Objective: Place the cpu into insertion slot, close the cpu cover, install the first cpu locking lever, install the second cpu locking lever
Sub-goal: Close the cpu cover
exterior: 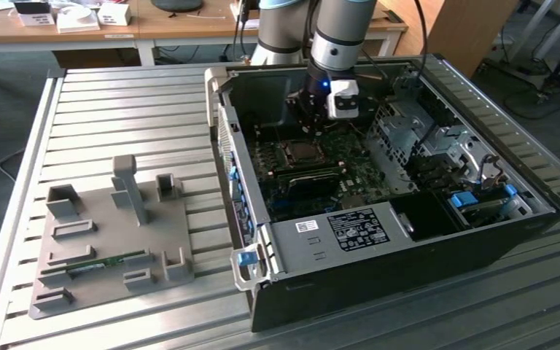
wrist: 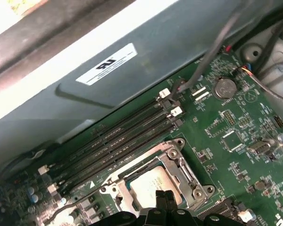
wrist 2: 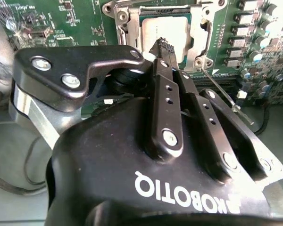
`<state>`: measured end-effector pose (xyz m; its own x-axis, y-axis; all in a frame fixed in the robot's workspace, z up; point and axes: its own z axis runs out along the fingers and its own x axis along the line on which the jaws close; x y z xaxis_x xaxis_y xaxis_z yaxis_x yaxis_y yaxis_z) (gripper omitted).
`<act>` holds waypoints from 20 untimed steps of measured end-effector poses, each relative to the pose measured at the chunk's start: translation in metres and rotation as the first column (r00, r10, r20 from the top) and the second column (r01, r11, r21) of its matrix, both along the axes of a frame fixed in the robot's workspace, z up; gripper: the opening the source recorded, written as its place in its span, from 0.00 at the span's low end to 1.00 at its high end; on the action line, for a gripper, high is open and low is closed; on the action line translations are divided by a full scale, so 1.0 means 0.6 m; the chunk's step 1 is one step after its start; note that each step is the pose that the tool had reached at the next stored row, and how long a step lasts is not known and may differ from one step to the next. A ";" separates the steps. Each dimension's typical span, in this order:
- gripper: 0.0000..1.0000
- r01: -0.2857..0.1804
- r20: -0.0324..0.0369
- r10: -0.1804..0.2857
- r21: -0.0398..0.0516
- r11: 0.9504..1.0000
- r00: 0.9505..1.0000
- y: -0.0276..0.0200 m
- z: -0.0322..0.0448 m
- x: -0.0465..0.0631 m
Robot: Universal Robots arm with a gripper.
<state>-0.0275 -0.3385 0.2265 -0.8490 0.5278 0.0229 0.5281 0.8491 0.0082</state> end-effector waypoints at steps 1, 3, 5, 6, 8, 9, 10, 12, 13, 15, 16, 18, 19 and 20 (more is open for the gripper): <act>0.11 -0.014 0.000 0.014 0.000 1.000 1.000 0.0000 0.000 0.000; 0.11 -0.043 0.000 0.043 0.000 0.999 0.999 0.0000 0.000 0.000; 0.11 -0.071 0.000 0.071 0.000 0.998 0.998 0.0000 0.000 0.000; 0.11 -0.084 0.000 0.084 0.000 0.996 0.996 0.0000 0.000 0.000; 0.11 -0.110 0.000 0.110 0.000 0.994 0.994 0.0000 0.000 0.000; 0.11 -0.124 0.000 0.124 0.000 0.992 0.992 0.0000 0.000 0.000; 0.11 -0.137 0.000 0.137 0.000 0.991 0.991 0.0000 0.000 0.000; 0.11 -0.163 0.000 0.163 0.000 0.987 0.987 0.0000 0.000 0.000; 0.11 -0.176 0.000 0.176 0.000 0.984 0.984 0.0000 0.000 0.000; 0.11 -0.202 0.000 0.202 0.000 0.979 0.979 0.0000 0.000 0.000; 0.11 -0.214 0.000 0.214 0.000 0.977 0.977 0.0000 0.000 0.000; 0.11 -0.239 0.000 0.239 0.000 0.971 0.971 0.0000 0.000 0.000; 0.11 -0.251 0.000 0.251 0.000 0.968 0.968 0.0000 0.000 0.000; 0.11 -0.264 0.000 0.264 0.000 0.965 0.965 0.0000 0.000 0.000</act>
<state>-0.0275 -0.3385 0.2265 -0.9582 0.2852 0.0227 0.2854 0.9584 0.0084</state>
